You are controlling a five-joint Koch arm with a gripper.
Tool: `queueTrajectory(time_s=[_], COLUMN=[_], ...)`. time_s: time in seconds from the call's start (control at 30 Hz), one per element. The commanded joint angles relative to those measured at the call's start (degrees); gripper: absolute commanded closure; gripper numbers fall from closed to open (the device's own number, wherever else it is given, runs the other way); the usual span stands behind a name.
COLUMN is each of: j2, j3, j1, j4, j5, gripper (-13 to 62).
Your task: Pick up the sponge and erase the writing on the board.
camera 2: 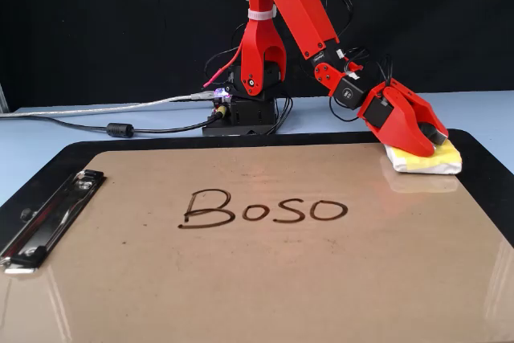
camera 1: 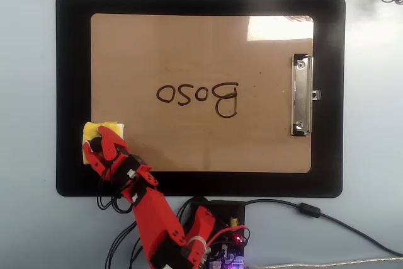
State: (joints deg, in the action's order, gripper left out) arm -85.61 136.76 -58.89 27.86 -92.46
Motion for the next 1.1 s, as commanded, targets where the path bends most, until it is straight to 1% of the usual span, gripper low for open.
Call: queueTrajectory(time_s=[0.0, 0.07, 0.2, 0.3, 0.37, 0.43, 0.53, 0.57, 0.63, 0.7, 0.73, 0.8, 0.9, 1.0, 1.07], j2=[-0.6, -0.7, -1.7, -6.7, -12.0, -21.5, -35.8, -41.3, -46.8, -47.1, -47.1, -46.7, -42.5, -37.8, -32.4], j3=[-1.1, -1.2, -1.7, -2.2, -2.3, -2.6, -4.2, -5.7, -8.8, -12.0, -12.8, -13.0, -12.8, -11.8, -10.1], j1=[1.1, 2.4, 2.9, 3.1, 4.0, 7.3, 15.4, 20.3, 29.7, 41.7, 49.5, 58.9, 67.8, 74.6, 77.8], j4=[3.7, 3.7, 3.5, 1.9, -2.8, -13.7, -34.5, -44.5, -57.6, -65.6, -67.1, -66.7, -62.5, -54.8, -46.8], j5=[-0.1, 0.0, 0.0, -0.5, -0.7, -1.7, -4.0, -4.6, -4.4, -3.6, -2.6, -0.1, 4.6, 5.4, 5.4], gripper=[50.4, 56.9, 57.3, 57.3, 57.3, 57.3, 57.3, 57.3, 57.3, 57.3, 57.4, 57.4, 57.4, 57.4, 57.4])
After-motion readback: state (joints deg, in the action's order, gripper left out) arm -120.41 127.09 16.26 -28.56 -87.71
